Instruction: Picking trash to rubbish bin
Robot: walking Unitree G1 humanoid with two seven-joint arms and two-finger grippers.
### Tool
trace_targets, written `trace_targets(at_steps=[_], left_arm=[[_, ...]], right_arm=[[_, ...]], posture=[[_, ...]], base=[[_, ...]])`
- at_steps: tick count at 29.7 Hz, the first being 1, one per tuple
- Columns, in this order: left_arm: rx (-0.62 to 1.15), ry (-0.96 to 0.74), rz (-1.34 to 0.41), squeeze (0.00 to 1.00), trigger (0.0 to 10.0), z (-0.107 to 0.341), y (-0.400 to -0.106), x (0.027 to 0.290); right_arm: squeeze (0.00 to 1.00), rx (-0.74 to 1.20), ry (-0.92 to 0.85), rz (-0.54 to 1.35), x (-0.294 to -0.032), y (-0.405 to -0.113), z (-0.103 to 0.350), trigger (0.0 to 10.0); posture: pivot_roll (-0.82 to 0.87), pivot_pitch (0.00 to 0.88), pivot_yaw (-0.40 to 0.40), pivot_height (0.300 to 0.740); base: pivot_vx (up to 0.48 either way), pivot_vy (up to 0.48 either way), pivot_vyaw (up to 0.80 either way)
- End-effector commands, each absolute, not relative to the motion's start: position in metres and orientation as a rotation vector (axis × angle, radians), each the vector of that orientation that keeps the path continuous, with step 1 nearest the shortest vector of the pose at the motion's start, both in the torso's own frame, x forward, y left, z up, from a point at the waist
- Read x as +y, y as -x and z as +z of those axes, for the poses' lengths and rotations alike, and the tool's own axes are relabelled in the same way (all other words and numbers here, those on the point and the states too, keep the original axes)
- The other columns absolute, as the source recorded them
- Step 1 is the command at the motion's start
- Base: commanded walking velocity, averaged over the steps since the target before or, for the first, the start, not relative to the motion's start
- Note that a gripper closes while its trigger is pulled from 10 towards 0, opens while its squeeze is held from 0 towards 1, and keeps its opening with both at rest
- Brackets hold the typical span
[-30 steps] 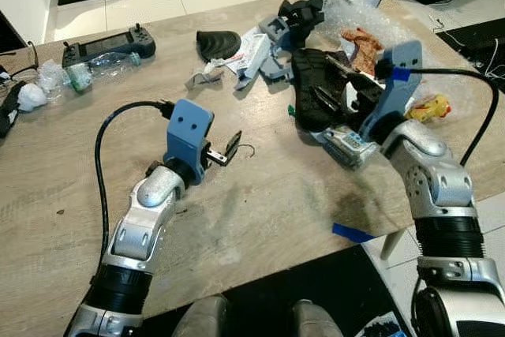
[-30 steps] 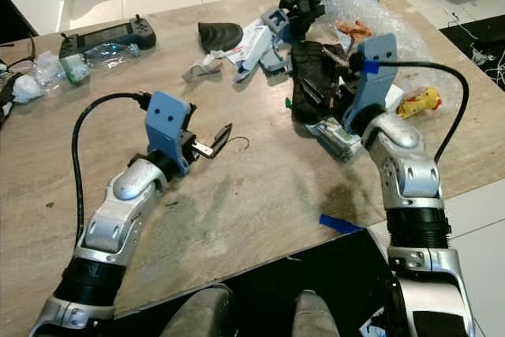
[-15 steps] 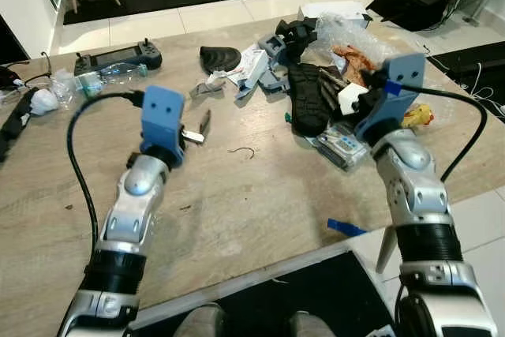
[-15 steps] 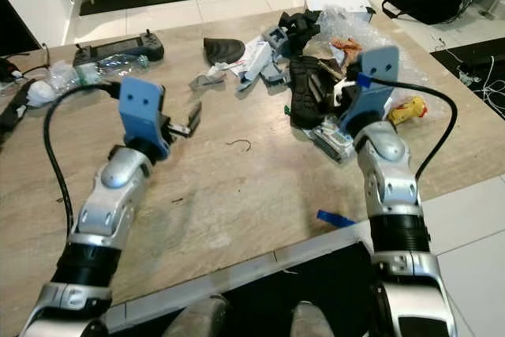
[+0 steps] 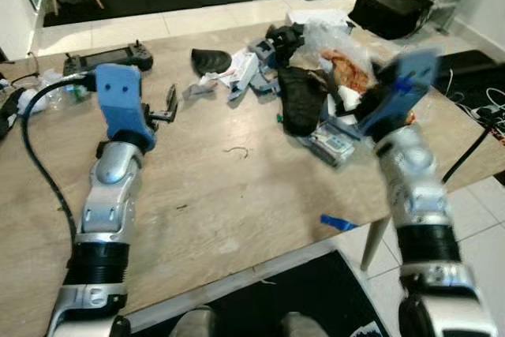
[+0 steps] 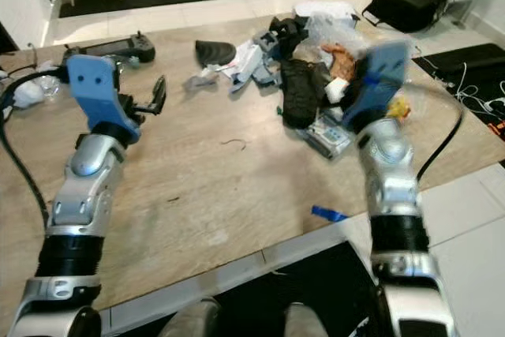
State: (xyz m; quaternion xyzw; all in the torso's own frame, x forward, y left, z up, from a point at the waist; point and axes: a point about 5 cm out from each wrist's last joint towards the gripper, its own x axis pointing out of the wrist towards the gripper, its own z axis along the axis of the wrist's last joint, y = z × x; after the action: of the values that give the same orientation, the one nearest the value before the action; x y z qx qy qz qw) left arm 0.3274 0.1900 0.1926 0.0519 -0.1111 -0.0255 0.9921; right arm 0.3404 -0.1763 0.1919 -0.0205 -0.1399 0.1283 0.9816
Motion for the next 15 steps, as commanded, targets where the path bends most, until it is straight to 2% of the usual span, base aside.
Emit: trace_targets(at_steps=[1, 6, 11, 12, 15], left_arm=[[-0.218, -0.154, -0.065, 0.00, 10.0, 0.187, -0.324, 0.192], [-0.186, -0.168, -0.042, 0.00, 10.0, 0.180, -0.319, 0.195], [-0.162, -0.137, -0.097, 0.00, 10.0, 0.175, -0.319, 0.187], [-0.158, -0.137, -0.115, 0.00, 10.0, 0.175, -0.320, 0.185], [-0.153, -0.130, -0.126, 0.00, 10.0, 0.175, -0.321, 0.183]], right_arm=[[0.00, -0.328, 0.036, 0.211, -0.180, -0.336, 0.202, 10.0], [0.00, -0.277, 0.003, 0.121, -0.186, -0.330, 0.190, 10.0], [0.00, -0.187, 0.112, 0.106, -0.179, -0.330, 0.175, 10.0], [1.00, -0.150, 0.137, 0.083, -0.179, -0.330, 0.171, 10.0], [1.00, -0.123, 0.129, 0.087, -0.178, -0.330, 0.166, 10.0]], posture=[[0.02, 0.080, 0.023, 0.740], [0.01, 0.072, 0.035, 0.740], [0.00, 0.072, 0.032, 0.740], [0.01, 0.070, 0.030, 0.740], [0.01, 0.070, 0.030, 0.740]], base=[[0.000, 0.000, 0.00], [0.000, 0.000, 0.00], [0.000, 0.000, 0.00], [0.000, 0.000, 0.00], [0.000, 0.000, 0.00]])
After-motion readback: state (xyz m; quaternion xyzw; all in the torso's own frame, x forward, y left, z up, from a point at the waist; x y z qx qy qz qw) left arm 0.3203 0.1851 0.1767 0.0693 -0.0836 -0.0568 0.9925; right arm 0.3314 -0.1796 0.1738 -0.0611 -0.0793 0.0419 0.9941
